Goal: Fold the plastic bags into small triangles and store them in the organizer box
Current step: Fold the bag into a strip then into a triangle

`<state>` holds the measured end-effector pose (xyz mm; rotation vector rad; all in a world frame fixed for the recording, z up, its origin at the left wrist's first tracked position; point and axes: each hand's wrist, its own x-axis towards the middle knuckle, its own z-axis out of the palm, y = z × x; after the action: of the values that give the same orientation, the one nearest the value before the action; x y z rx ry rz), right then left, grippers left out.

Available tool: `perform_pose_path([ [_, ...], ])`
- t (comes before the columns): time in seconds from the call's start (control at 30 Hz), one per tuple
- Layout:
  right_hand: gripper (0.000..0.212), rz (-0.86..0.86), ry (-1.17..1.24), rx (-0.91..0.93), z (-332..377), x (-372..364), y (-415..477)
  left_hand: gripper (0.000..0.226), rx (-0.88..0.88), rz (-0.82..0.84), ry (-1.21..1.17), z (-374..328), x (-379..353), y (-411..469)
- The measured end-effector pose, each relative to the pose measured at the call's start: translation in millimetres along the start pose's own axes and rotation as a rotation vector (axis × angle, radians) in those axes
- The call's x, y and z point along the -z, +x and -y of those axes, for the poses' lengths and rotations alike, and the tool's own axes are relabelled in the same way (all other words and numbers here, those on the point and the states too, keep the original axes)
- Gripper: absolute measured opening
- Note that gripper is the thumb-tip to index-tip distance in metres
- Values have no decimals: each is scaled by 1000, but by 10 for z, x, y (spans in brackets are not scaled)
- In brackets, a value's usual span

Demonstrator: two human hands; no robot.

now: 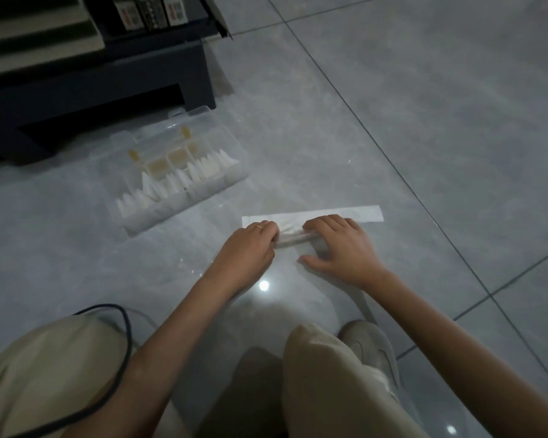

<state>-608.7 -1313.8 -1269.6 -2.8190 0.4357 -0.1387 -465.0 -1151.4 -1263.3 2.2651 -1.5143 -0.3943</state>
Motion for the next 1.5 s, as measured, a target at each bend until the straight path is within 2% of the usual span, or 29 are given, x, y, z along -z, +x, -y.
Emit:
perform_pose_path([
  [0.07,47,-78,-66,-1,87,-84,-13,12,6,-1,-19,-13,26,-1],
  [0.23,11,-269,-97,-8,184,-264,19,10,-8,25,-10,4,-3,21],
  [0.33,11,-290,-95,0,67,-262,-22,8,-38,37,-4,53,-19,7],
  [0.47,16,-264,-55,-47,-107,-162,-102,22,-44,66,-18,59,16,-55],
  [0.53,15,-224,27,-65,-160,-91,-102,27,38,15,-114,75,29,-59],
  [0.63,5,-130,344,-319,-201,-31,-26,37,204,-25,-282,158,103,-2],
  [0.7,5,-125,452,-445,-210,-9,27,35,315,-90,-356,217,137,40],
  [0.83,6,-86,452,-541,-171,55,179,29,443,-211,-430,224,91,65],
  [1.03,17,-1,275,-615,-97,71,381,30,501,-293,-440,151,-10,87],
  [1.27,16,23,230,-668,-79,103,430,30,461,-312,-375,137,-39,74],
  [1.43,16,16,181,-670,-65,71,458,28,503,-332,-335,151,-38,34],
  [1.5,15,4,182,-672,-56,70,446,32,377,-321,-162,164,-41,44],
])
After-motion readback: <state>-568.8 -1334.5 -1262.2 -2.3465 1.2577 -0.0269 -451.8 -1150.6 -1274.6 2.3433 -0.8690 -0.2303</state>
